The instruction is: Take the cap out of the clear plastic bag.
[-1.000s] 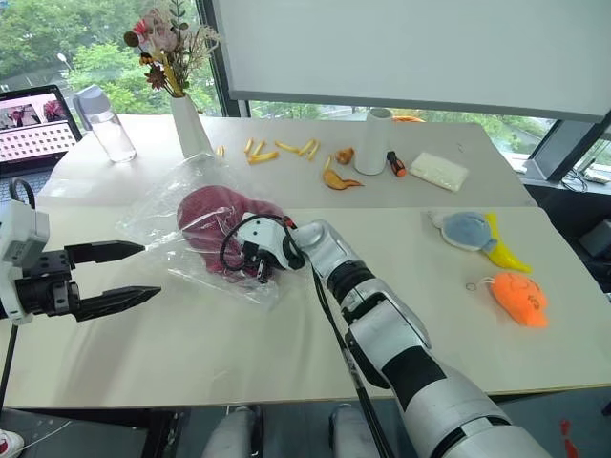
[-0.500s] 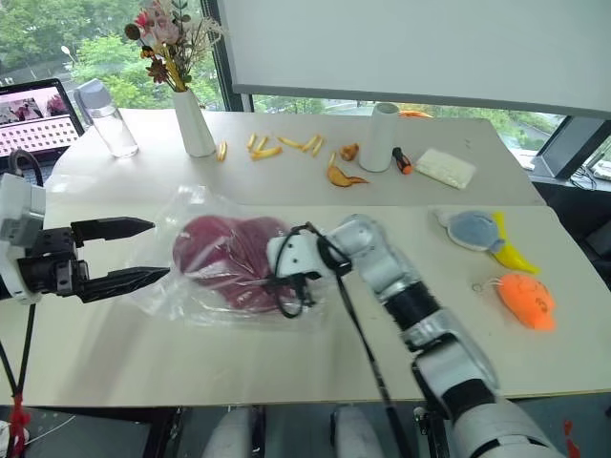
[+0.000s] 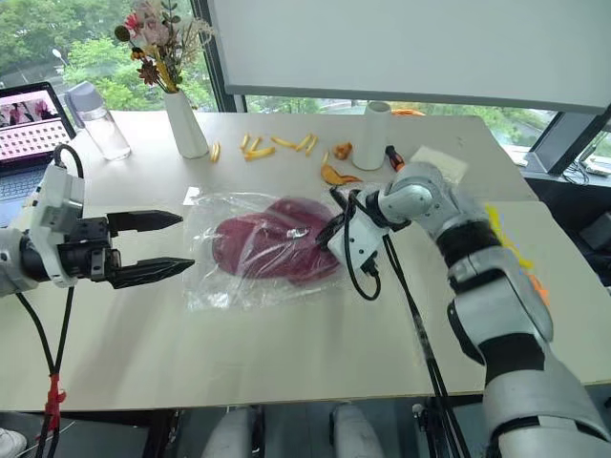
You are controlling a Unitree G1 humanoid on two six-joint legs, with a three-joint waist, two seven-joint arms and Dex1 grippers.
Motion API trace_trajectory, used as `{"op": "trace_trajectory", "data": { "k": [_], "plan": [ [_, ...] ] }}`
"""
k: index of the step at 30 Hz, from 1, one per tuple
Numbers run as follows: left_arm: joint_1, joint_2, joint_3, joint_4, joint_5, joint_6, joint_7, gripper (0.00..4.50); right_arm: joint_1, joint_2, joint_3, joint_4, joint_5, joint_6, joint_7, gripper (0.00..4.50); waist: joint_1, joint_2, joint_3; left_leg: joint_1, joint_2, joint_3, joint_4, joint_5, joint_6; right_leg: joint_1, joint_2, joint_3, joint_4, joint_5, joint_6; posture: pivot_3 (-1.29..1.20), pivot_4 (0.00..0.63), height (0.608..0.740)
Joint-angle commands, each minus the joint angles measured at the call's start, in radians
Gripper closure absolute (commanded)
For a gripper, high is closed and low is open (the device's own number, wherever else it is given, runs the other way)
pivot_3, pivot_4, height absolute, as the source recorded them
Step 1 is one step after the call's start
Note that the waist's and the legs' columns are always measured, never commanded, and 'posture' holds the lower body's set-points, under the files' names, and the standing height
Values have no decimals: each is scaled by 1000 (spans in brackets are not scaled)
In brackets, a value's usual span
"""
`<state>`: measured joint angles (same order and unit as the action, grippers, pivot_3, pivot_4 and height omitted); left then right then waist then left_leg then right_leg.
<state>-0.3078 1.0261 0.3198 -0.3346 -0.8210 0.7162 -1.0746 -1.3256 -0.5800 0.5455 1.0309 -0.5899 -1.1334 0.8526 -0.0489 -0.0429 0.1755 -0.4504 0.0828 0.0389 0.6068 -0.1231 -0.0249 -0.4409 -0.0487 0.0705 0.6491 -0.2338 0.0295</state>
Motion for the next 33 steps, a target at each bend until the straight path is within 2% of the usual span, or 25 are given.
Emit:
{"op": "trace_trajectory", "data": {
  "k": [1, 3, 5, 7, 9, 13, 15, 16, 17, 18, 19, 20, 22, 23, 25, 28, 30, 33],
  "plan": [
    [-23, -5, 3, -5, 3, -24, -8, 0, -104, -33, 102, 101, -279, 31, -470, 1958, 0, 0, 0, 0, 0, 0, 0, 0, 0, 0, 0, 0, 0, 0, 0, 0, 150, 730],
    [-29, -13, -12, -4, 10, -27, -5, 0, -147, -36, 203, 171, -428, 156, -766, 1266, 0, 0, 0, -1, 0, 0, -1, 0, -1, -2, 0, 0, 0, -1, -1, 0, 150, 730],
    [-39, -19, -27, 1, 16, -27, -4, 0, -166, -43, 255, 233, -505, 303, -954, 634, 1, 0, 0, -2, 0, 0, -1, 0, -1, -3, 0, 0, 0, -2, -3, 0, 150, 730],
    [-42, -18, -27, 2, 16, -23, -11, 0, -172, -46, 248, 269, -495, 340, -1023, 98, 2, 0, 0, -3, 0, 0, -1, 0, -1, -3, 0, 0, 0, -2, -4, 0, 150, 730],
    [-54, -16, -34, 17, 22, -24, -22, 0, -175, -51, 229, 290, -472, 383, -1025, 98, 2, 0, 0, -5, 0, 0, 0, 0, -1, -4, 0, 0, 0, 0, -1, 0, 150, 730],
    [-95, -23, -62, 50, 34, -26, -39, 0, -135, -61, 6, 324, -187, 353, -703, 98, 1, 0, 0, -5, 0, 0, 1, 0, -1, -2, 1, 0, 0, 0, 1, 0, 150, 730],
    [-116, -26, -81, 65, 36, -25, -58, 0, -84, -38, -235, 306, 140, 420, -257, 98, 0, 0, 0, -5, 0, -2, 2, 0, -1, 0, 2, 0, -1, 0, 2, 0, 150, 730],
    [-130, -27, -96, 78, 40, -27, -72, 0, -36, -28, -364, 207, 366, 583, 14, 98, 0, 0, 0, -4, 0, -2, 2, 0, -1, 1, 2, 0, -1, 0, 2, 0, 150, 730],
    [-141, -27, -109, 90, 46, -29, -84, 0, 24, -30, -444, 66, 547, 745, 221, 98, 0, 0, 0, -3, 1, -3, 3, 0, -1, 4, 3, 0, -2, 1, 3, 0, 150, 730],
    [-151, -27, -120, 101, 49, -30, -95, 0, 93, -40, -485, -106, 684, 925, 347, 98, 2, 0, 0, -1, 1, -4, 3, 0, 0, 7, 3, -1, -2, 1, 3, 0, 150, 730],
    [-167, -29, -135, 117, 58, -36, -108, 0, 169, -50, -534, -335, 858, 1252, 365, 98, 4, 0, 0, 1, 1, -5, 3, 0, 0, 9, 3, -1, -2, 1, 3, 0, 150, 730],
    [-181, -31, -147, 132, 65, -40, -116, 0, 228, -54, -574, -505, 992, 1527, 336, 98, 8, 1, 1, 3, 1, -5, 3, 0, 0, 11, 3, -1, -1, 1, 3, 0, 150, 730],
    [-196, -33, -158, 149, 76, -46, -129, 0, 364, -63, -640, -785, 1196, 1941, 229, 98, 12, 4, 3, 6, 1, -6, 4, 0, 0, 14, 3, -2, 1, 1, 3, 0, 150, 730],
    [-215, -40, -171, 165, 86, -51, -139, 0, 452, -62, -667, -912, 1264, 2067, 168, 98, 14, 4, 3, 6, 1, -6, 4, 0, 0, 14, 3, -2, 1, 0, 2, 0, 150, 730],
    [-243, -52, -194, 190, 100, -58, -156, 0, 629, -39, -735, -1148, 1389, 2249, 48, 98, 26, 2, 1, 8, 2, -7, 3, 0, 0, 15, 4, -4, 2, -1, 0, 0, 150, 730],
    [-269, -72, -223, 215, 119, -68, -171, 0, 801, -16, -777, -1370, 1419, 2433, -136, 98, 33, 2, 1, 10, 2, -7, 2, -1, -1, 15, 4, -4, 1, -6, 3, 0, 150, 730],
    [-285, -87, -241, 233, 145, -85, -174, 0, 855, 43, -854, -1430, 1474, 2575, -232, 98, 32, 3, 1, 10, 1, -6, 3, -1, -1, 15, 4, -2, 1, -8, 1, 0, 150, 730],
    [-339, -118, -277, 295, 185, -104, -174, 0, 921, 141, -983, -1376, 1631, 2734, -308, 98, 31, 2, 1, 10, 1, -5, 5, -1, -1, 15, 4, 0, 0, -6, 1, 0, 150, 730]
  ]
}}
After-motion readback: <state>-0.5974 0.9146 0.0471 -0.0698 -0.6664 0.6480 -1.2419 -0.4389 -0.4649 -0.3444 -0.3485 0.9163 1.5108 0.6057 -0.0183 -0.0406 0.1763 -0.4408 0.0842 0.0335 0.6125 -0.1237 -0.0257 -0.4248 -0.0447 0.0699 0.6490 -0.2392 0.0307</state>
